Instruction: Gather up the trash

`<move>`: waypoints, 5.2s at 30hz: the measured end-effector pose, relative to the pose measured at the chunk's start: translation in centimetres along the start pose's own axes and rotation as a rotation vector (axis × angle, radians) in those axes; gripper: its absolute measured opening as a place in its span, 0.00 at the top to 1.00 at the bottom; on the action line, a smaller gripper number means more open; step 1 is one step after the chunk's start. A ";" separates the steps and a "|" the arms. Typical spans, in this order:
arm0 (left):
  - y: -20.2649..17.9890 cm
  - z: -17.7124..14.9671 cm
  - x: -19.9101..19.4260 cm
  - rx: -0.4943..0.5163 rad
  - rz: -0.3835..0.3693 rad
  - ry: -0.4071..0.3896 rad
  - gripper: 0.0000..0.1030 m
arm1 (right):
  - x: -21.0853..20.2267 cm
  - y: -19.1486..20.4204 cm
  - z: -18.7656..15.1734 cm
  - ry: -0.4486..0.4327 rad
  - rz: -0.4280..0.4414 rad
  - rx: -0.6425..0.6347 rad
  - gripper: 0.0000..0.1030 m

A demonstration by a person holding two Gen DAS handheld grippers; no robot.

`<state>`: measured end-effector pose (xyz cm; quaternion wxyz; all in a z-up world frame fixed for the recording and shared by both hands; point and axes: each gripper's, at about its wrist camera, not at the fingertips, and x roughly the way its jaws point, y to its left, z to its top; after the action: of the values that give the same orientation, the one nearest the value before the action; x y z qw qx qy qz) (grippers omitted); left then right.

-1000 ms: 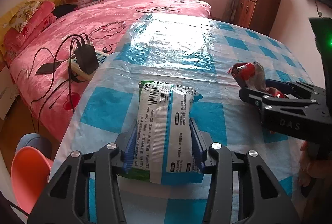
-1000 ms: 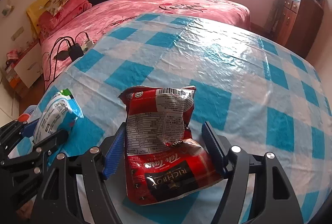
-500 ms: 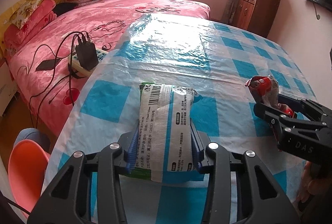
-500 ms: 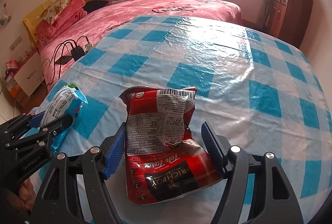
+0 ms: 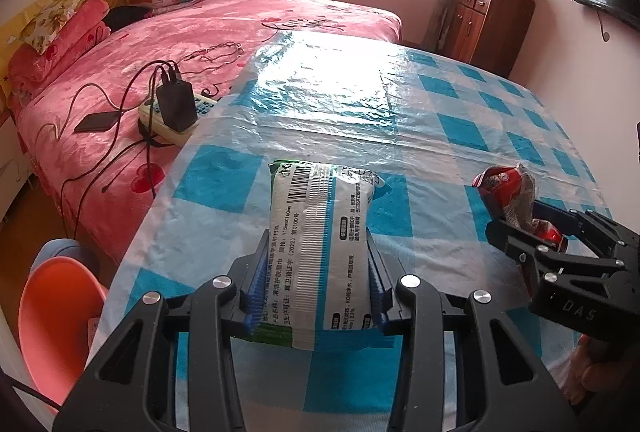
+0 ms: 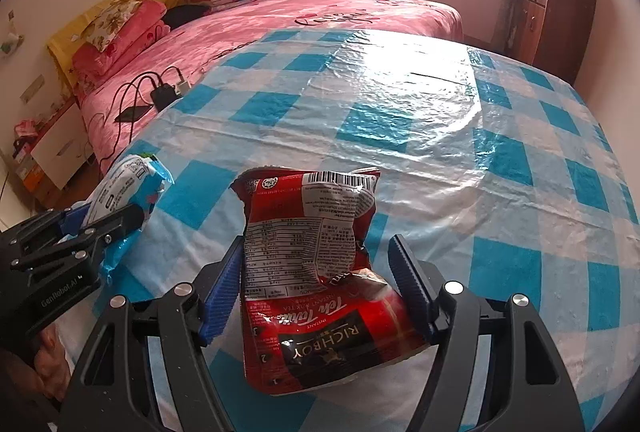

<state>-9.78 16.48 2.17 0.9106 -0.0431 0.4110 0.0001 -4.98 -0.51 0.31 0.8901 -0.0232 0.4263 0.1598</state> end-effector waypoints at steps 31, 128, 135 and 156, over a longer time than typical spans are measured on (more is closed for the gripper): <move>7.5 -3.1 -5.1 -0.072 0.076 -0.025 0.58 | -2.1 7.3 -2.1 0.026 0.072 -0.092 0.31; 15.0 -3.5 -9.1 -0.274 0.124 -0.211 0.07 | -1.5 12.4 1.3 -0.141 0.076 -0.121 0.13; 10.9 -1.6 -8.9 -0.230 0.096 -0.233 0.07 | -2.7 8.3 1.1 -0.181 0.021 -0.051 0.13; -2.2 2.2 -5.6 -0.085 0.003 -0.230 0.07 | -5.9 -3.3 -0.2 -0.279 -0.150 0.115 0.13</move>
<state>-11.76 14.65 8.02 0.9491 -0.0808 0.3035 0.0239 -7.64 -5.21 4.42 0.9499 0.0182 0.3043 0.0698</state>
